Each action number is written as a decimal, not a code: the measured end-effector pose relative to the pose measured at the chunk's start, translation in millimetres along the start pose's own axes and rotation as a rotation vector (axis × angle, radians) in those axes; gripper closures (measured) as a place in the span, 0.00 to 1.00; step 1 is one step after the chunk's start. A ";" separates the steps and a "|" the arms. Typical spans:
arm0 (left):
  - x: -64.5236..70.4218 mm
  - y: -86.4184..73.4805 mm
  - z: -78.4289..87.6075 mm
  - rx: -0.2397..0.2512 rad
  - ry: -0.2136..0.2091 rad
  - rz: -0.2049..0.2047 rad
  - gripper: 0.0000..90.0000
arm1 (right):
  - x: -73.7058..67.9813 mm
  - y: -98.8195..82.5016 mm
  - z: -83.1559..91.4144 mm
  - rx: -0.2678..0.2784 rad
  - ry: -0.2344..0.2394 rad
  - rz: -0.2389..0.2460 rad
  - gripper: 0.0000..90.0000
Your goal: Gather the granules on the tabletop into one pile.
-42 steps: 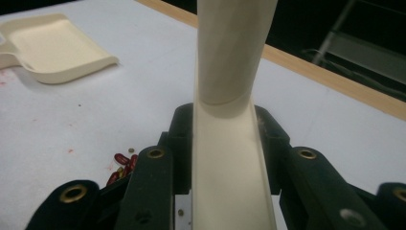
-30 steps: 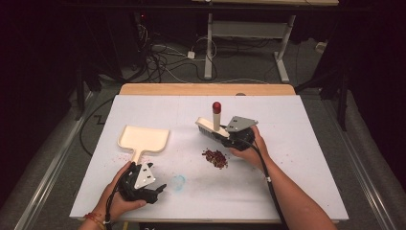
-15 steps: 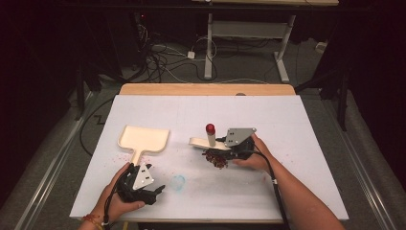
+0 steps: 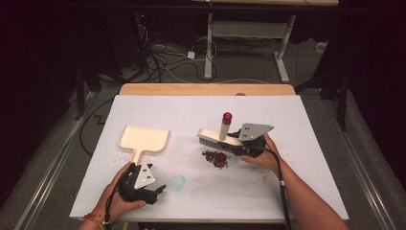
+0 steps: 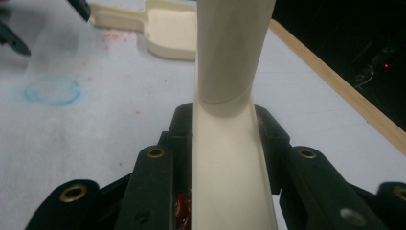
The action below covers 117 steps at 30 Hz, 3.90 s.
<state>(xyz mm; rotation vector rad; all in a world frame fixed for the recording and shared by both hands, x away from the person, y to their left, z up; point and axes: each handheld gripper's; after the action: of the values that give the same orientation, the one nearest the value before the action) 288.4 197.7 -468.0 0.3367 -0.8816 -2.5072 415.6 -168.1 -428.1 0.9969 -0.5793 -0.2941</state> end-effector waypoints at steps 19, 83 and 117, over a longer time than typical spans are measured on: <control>1.3 -1.1 6.9 0.018 0.026 -0.012 0.20 | 0.5 16.7 87.0 -0.076 -0.176 -0.186 0.74; 6.9 4.2 2.3 0.012 0.033 -0.031 0.20 | 75.3 -49.6 85.3 -0.514 0.136 -0.218 0.54; 4.9 3.4 5.1 0.029 0.051 -0.021 0.20 | 50.1 -19.9 109.7 -0.151 -0.442 -0.312 0.31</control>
<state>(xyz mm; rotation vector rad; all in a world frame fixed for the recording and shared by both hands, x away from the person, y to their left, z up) 283.4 195.6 -462.3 0.4198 -0.8996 -2.4952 392.9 -279.9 -383.9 0.8769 -0.7870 -0.8381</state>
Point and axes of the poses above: each handheld gripper's, and its own axes: z roughly backward along the jaws, y roughly out of its top, x roughly to its right, and after that the axes turned 12 degrees about -y, right-handed
